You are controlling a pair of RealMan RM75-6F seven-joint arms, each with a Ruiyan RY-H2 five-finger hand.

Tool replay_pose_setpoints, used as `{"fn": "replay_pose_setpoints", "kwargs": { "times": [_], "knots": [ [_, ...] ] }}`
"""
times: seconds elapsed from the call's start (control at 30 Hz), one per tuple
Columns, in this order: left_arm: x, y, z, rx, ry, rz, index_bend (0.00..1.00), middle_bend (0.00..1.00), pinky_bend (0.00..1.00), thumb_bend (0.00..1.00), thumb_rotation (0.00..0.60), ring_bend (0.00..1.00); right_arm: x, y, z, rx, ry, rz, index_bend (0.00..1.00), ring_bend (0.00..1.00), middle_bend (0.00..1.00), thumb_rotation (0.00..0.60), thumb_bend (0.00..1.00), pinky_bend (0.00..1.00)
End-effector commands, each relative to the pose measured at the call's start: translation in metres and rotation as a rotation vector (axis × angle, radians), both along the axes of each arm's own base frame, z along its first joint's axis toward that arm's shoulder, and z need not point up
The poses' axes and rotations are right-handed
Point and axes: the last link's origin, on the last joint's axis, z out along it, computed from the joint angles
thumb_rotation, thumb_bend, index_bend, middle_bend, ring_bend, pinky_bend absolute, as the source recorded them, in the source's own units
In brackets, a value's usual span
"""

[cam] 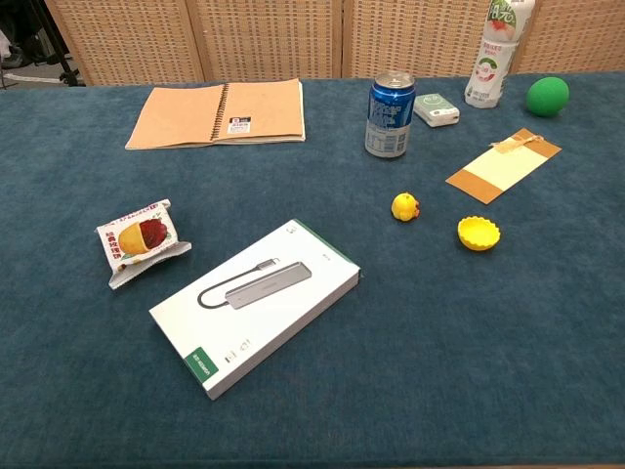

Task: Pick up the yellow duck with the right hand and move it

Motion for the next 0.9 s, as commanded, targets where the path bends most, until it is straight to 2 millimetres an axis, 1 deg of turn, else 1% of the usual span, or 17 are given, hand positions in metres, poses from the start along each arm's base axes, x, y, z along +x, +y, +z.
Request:
{"fn": "replay_pose_setpoints", "kwargs": {
  "times": [0.03, 0.2, 0.27, 0.33, 0.43, 0.53, 0.6, 0.63, 0.67, 0.7, 0.9],
  "knots": [
    [0.001, 0.0, 0.0, -0.004, -0.005, -0.013, 0.0, 0.0, 0.0, 0.0, 0.6, 0.0, 0.0, 0.0, 0.0, 0.003, -0.003, -0.001, 0.0, 0.0, 0.0, 0.6, 0.0, 0.0],
    [0.0, -0.001, 0.0, -0.006, -0.01, -0.015, 0.0, 0.0, 0.0, 0.0, 0.6, 0.0, 0.002, -0.002, -0.003, 0.023, -0.025, 0.022, 0.01, 0.0, 0.0, 0.6, 0.0, 0.0],
    [0.0, -0.001, 0.0, -0.005, -0.01, -0.016, 0.0, 0.0, 0.0, 0.0, 0.6, 0.0, 0.004, -0.007, -0.006, 0.046, -0.056, 0.056, 0.07, 0.0, 0.0, 0.6, 0.0, 0.0],
    [0.001, -0.001, -0.001, -0.007, -0.004, -0.016, 0.0, 0.0, 0.0, 0.0, 0.6, 0.0, 0.007, -0.016, -0.012, 0.086, -0.088, 0.091, 0.14, 0.0, 0.0, 0.6, 0.0, 0.0],
    [0.001, 0.001, -0.004, -0.012, 0.006, -0.012, 0.0, 0.0, 0.0, 0.0, 0.6, 0.0, 0.02, -0.043, -0.024, 0.173, -0.071, 0.166, 0.23, 0.0, 0.0, 0.6, 0.0, 0.0],
    [0.002, 0.004, -0.005, -0.008, 0.011, -0.006, 0.0, 0.0, 0.0, 0.0, 0.6, 0.0, 0.041, -0.072, -0.037, 0.24, -0.035, 0.229, 0.3, 0.0, 0.0, 0.6, 0.0, 0.0],
    [0.002, 0.005, -0.005, -0.006, 0.012, -0.002, 0.0, 0.0, 0.0, 0.0, 0.6, 0.0, 0.049, -0.082, -0.044, 0.273, -0.028, 0.243, 0.33, 0.0, 0.0, 0.6, 0.02, 0.0],
    [0.002, 0.006, -0.005, -0.003, 0.011, 0.003, 0.0, 0.0, 0.0, 0.0, 0.6, 0.0, 0.06, -0.095, -0.054, 0.316, -0.017, 0.261, 0.34, 0.0, 0.0, 0.6, 0.04, 0.0],
    [0.002, 0.007, -0.006, -0.002, 0.011, 0.006, 0.0, 0.0, 0.0, 0.0, 0.6, 0.0, 0.064, -0.102, -0.058, 0.332, -0.01, 0.263, 0.35, 0.0, 0.0, 0.6, 0.06, 0.0],
    [0.001, 0.008, -0.006, -0.001, 0.014, 0.011, 0.0, 0.0, 0.0, 0.0, 0.6, 0.0, 0.073, -0.11, -0.068, 0.362, 0.011, 0.28, 0.35, 0.0, 0.0, 0.6, 0.07, 0.0],
    [0.0, 0.013, -0.011, -0.037, 0.009, 0.029, 0.0, 0.0, 0.0, 0.0, 0.6, 0.0, 0.1, -0.14, -0.112, 0.458, 0.118, 0.35, 0.35, 0.0, 0.0, 0.6, 0.1, 0.0]
  ]
}}
